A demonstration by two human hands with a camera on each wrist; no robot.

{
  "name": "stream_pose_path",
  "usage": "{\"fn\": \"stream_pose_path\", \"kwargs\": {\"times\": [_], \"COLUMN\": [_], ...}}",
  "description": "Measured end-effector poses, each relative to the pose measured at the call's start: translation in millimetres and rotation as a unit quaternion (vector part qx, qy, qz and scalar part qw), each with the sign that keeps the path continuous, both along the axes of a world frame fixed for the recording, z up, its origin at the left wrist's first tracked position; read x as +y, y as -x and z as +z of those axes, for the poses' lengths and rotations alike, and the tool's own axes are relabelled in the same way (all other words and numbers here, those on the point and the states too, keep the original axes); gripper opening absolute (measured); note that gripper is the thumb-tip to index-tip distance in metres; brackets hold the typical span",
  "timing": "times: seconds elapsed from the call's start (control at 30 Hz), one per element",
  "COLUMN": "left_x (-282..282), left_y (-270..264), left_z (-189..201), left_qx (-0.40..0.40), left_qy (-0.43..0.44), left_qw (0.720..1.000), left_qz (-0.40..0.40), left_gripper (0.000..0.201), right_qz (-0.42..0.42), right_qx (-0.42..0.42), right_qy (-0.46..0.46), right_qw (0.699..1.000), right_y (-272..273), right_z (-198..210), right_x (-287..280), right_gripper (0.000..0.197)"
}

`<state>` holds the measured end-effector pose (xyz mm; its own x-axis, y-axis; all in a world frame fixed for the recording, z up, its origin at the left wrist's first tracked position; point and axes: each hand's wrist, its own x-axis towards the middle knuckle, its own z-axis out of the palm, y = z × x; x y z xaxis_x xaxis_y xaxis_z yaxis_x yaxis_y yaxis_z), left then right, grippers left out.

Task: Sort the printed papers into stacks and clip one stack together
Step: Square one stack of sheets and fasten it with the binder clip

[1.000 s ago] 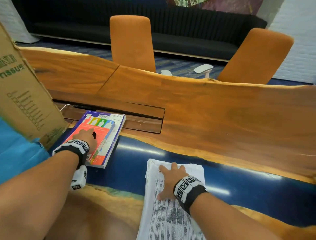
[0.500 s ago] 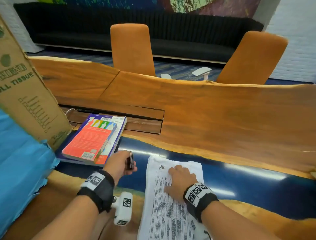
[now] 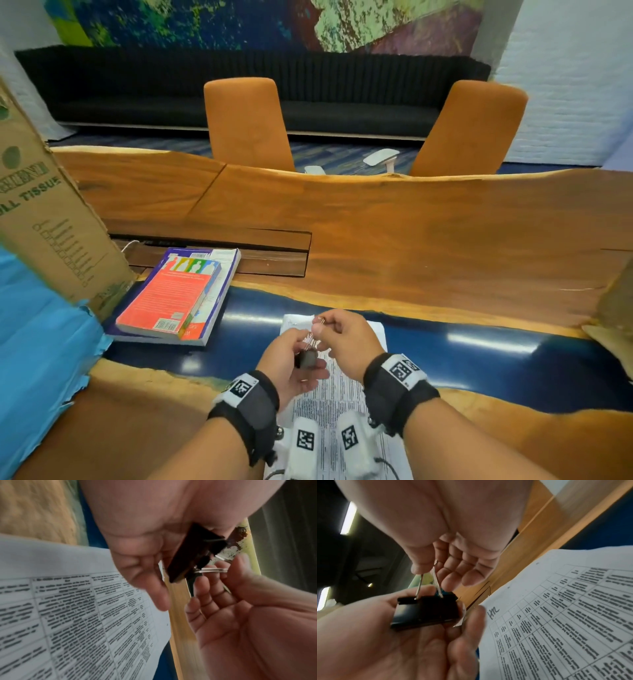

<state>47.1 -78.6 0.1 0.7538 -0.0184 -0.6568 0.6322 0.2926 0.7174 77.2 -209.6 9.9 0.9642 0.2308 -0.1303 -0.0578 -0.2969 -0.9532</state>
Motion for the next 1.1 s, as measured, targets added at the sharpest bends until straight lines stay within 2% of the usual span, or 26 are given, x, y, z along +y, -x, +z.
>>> {"fn": "stream_pose_path", "kwargs": {"times": [0.1, 0.17, 0.23, 0.33, 0.5, 0.67, 0.77, 0.83, 0.9, 1.03, 1.1], "left_x": [-10, -15, -15, -11, -8, -11, -11, -8, -4, -2, -5], "left_y": [4, 6, 5, 2, -3, -3, -4, -6, -10, -16, -18], "left_z": [4, 4, 4, 3, 2, -4, -7, -6, -7, -10, -11], "left_qx": [-0.032, -0.042, -0.036, -0.034, -0.043, -0.045, -0.034, -0.028, -0.019, -0.010, -0.006], "left_qy": [0.033, 0.024, 0.013, -0.024, -0.109, -0.129, -0.132, -0.129, -0.118, -0.107, -0.092], "left_qw": [0.999, 0.999, 0.999, 0.999, 0.992, 0.990, 0.990, 0.991, 0.993, 0.992, 0.992], "left_qz": [-0.014, -0.023, -0.026, -0.033, -0.050, -0.038, -0.037, -0.026, 0.001, 0.064, 0.085], "left_gripper": [0.030, 0.024, 0.027, 0.037, 0.030, 0.033, 0.035, 0.033, 0.028, 0.028, 0.032], "right_qz": [-0.020, -0.031, -0.043, -0.058, -0.053, -0.036, -0.027, -0.027, -0.004, 0.157, 0.165], "right_qx": [0.022, 0.030, 0.037, 0.030, 0.052, 0.066, 0.052, 0.014, -0.022, -0.005, -0.004], "right_qy": [-0.007, 0.009, 0.023, 0.036, 0.033, 0.055, 0.093, 0.104, 0.113, 0.175, 0.197], "right_qw": [1.000, 0.999, 0.998, 0.997, 0.997, 0.996, 0.994, 0.994, 0.993, 0.972, 0.966], "right_y": [-2, -3, -3, -5, -9, -14, -15, -13, -5, 20, 23], "right_z": [3, 3, 1, -4, -7, -5, -6, -5, -3, -6, -12], "right_x": [-5, -6, -7, -7, -8, -10, -12, -14, -13, 3, 10], "right_gripper": [0.011, 0.011, 0.011, 0.008, 0.014, 0.014, 0.017, 0.022, 0.028, 0.030, 0.028]}}
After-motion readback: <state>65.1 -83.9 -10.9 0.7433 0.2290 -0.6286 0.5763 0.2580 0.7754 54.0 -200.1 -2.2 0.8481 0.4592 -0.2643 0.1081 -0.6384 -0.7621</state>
